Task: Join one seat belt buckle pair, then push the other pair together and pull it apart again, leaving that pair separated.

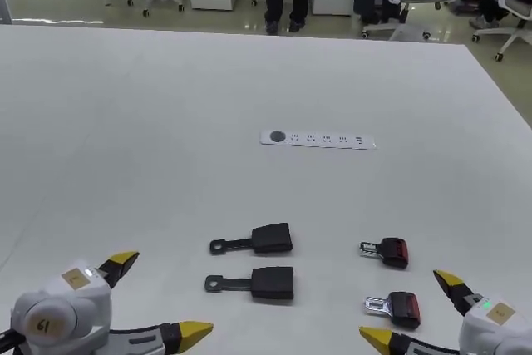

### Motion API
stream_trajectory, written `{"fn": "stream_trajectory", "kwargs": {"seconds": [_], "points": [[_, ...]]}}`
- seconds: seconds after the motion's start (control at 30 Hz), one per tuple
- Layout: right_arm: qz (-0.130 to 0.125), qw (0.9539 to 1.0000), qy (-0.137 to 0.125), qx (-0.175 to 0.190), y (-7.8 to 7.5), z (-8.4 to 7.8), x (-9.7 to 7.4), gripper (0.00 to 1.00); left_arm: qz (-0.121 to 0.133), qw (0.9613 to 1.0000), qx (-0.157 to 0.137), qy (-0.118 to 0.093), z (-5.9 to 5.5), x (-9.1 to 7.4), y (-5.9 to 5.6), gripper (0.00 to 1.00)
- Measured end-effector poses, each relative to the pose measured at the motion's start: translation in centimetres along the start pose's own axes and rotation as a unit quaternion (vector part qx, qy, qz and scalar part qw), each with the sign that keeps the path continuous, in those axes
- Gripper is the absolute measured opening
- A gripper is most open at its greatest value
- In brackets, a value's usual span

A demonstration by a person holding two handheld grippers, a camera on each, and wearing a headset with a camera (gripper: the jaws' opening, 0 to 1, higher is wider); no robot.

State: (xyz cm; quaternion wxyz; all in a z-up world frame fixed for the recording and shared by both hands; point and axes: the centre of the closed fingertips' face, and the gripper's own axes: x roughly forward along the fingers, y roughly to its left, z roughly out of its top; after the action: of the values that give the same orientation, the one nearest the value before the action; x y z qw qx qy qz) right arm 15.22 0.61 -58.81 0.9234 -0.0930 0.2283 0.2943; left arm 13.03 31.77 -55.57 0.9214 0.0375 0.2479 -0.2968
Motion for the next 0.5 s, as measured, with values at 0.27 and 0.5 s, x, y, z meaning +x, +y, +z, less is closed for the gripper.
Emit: {"fn": "stream_trajectory", "kwargs": {"seconds": [0.27, 0.5], "points": [[0.011, 0.9999, 0.009, -0.005, 0.12, -0.34, 0.17, 0.94, -0.007, 1.0000, 0.000, 0.005, -0.21, 0.44, 0.11, 1.00], [0.017, 0.9997, 0.015, -0.006, -0.15, -0.53, 0.78, 0.93, -0.011, 0.9999, -0.001, 0.008, -0.39, 0.88, 0.19, 1.00]]}}
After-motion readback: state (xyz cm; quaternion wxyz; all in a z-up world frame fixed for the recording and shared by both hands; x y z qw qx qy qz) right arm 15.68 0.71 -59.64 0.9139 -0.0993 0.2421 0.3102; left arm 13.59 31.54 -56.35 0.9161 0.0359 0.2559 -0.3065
